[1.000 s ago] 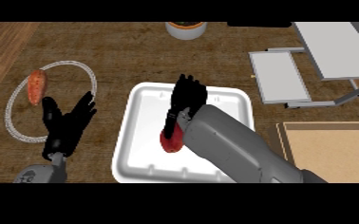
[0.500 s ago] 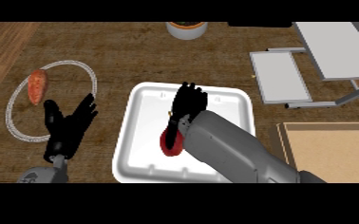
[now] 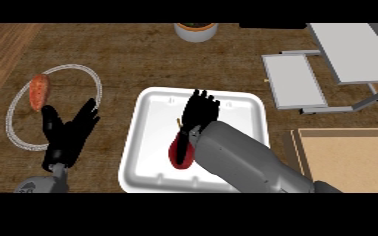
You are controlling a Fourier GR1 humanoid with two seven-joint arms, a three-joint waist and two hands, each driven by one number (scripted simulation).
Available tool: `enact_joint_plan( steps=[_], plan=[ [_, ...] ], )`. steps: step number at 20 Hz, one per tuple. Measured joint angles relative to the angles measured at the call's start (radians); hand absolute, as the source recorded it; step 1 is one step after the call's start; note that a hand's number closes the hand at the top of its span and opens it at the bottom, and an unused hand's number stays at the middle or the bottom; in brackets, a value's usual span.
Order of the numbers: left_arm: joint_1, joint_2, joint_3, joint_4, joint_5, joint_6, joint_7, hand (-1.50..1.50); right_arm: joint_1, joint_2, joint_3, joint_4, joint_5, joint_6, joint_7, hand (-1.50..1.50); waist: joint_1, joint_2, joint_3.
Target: Pick the pear from the tray and place it in the tiered shelf
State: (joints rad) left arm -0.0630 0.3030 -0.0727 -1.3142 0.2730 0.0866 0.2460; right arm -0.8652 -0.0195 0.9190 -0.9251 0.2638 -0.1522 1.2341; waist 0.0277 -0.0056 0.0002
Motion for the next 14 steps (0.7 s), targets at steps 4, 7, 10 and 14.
enact_joint_plan(
  steps=[4,7,10,14],
  plan=[
    [0.001,-0.011,-0.006,-0.013,-0.007,0.009,0.011,0.0,0.001,0.001,0.011,0.022,-0.006,-0.037,-0.017,-1.5,0.004,-0.001,0.001],
    [-0.002,-0.012,-0.001,-0.011,-0.008,0.006,0.018,0.0,0.01,0.001,0.017,0.036,-0.012,-0.06,-0.033,-1.5,0.003,-0.003,0.001],
    [-0.01,-0.016,0.002,-0.001,-0.009,-0.001,0.012,0.0,0.009,0.0,0.025,0.053,-0.039,-0.082,-0.049,1.5,0.007,-0.003,0.001],
    [-0.015,-0.021,-0.005,-0.008,-0.018,0.001,0.019,0.0,0.016,0.001,0.06,0.055,-0.133,-0.04,-0.079,1.5,0.019,-0.005,0.002]
  ],
)
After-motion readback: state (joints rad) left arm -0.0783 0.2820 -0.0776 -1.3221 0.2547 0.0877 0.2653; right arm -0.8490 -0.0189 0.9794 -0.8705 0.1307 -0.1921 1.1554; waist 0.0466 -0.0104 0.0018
